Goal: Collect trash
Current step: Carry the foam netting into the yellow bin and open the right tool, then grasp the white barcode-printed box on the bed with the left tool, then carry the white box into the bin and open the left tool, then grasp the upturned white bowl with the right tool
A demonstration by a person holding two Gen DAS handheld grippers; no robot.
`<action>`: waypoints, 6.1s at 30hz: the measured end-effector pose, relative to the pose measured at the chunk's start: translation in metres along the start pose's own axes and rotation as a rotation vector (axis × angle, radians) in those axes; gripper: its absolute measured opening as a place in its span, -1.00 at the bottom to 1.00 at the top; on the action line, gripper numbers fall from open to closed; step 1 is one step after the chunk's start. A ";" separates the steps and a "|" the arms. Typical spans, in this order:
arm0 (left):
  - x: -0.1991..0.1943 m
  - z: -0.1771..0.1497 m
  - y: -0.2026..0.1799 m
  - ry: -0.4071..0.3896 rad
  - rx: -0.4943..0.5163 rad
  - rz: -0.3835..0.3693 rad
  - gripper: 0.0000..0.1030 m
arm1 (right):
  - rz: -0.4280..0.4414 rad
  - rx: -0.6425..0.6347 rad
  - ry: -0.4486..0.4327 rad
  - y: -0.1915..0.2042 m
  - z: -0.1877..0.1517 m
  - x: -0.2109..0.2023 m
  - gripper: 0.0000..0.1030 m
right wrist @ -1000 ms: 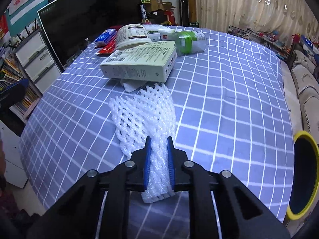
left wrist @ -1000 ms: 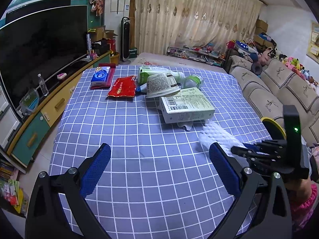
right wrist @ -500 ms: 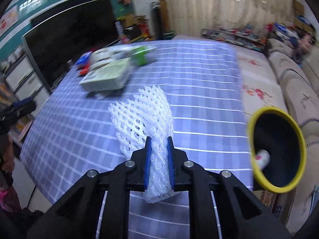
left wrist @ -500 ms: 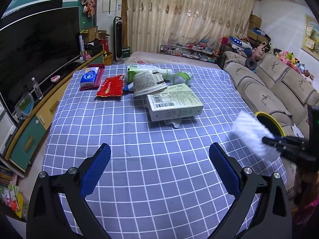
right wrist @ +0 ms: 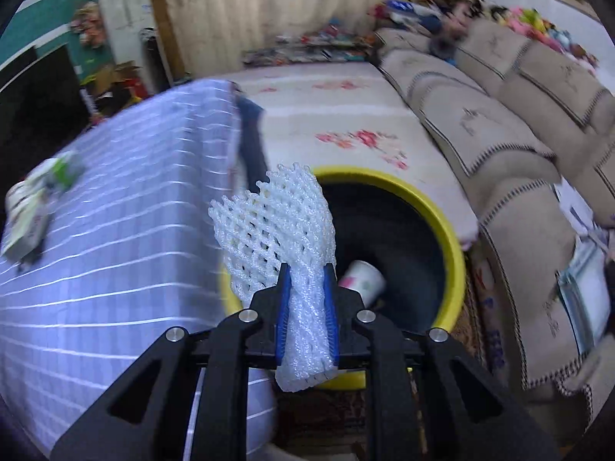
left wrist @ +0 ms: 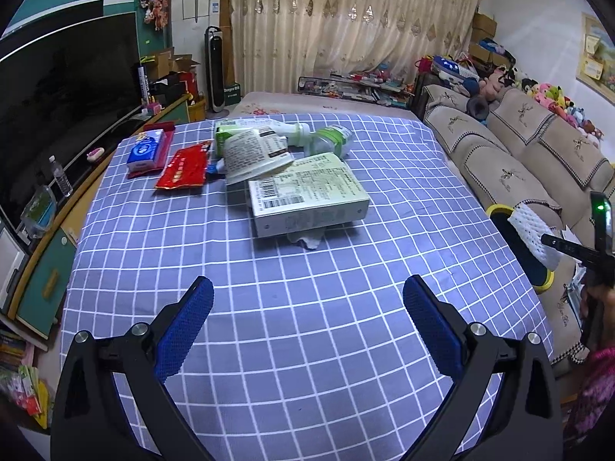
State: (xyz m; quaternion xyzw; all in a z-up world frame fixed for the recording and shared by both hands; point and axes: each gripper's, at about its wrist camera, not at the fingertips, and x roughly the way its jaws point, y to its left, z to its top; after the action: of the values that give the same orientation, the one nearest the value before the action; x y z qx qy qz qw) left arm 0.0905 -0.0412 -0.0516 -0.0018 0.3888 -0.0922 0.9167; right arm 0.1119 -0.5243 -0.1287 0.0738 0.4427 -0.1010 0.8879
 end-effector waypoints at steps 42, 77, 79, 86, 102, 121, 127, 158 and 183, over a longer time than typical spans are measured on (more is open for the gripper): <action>0.111 0.048 -0.035 0.074 0.183 -0.196 0.89 | -0.104 0.000 0.014 0.004 0.008 0.037 0.12; 0.166 0.089 -0.067 0.147 0.433 -0.190 0.89 | -0.071 0.000 0.037 0.005 0.005 0.047 0.12; 0.169 0.086 -0.075 0.149 0.464 -0.166 0.89 | -0.068 -0.003 0.041 0.006 0.004 0.049 0.12; 0.182 0.080 -0.089 0.170 0.501 -0.112 0.89 | -0.058 -0.006 0.042 0.009 0.002 0.050 0.12; 0.160 0.073 -0.102 0.159 0.446 -0.094 0.44 | -0.046 0.018 0.039 0.000 -0.005 0.046 0.12; 0.148 0.077 -0.309 0.197 0.612 -0.388 0.44 | -0.081 0.117 -0.079 -0.076 -0.024 -0.020 0.12; 0.190 0.063 -0.392 0.290 0.671 -0.437 0.45 | -0.105 0.172 -0.078 -0.108 -0.034 -0.029 0.12; 0.077 0.060 -0.164 0.055 0.245 -0.241 0.80 | 0.012 0.054 -0.079 -0.026 -0.018 -0.031 0.12; -0.033 -0.017 0.111 -0.086 -0.146 0.128 0.86 | 0.543 -0.520 -0.092 0.366 0.025 -0.020 0.35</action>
State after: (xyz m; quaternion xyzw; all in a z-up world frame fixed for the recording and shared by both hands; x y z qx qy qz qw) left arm 0.0745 0.0751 -0.0477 -0.0477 0.3540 -0.0045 0.9340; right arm 0.2091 -0.1733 -0.0822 -0.0439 0.3774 0.2507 0.8904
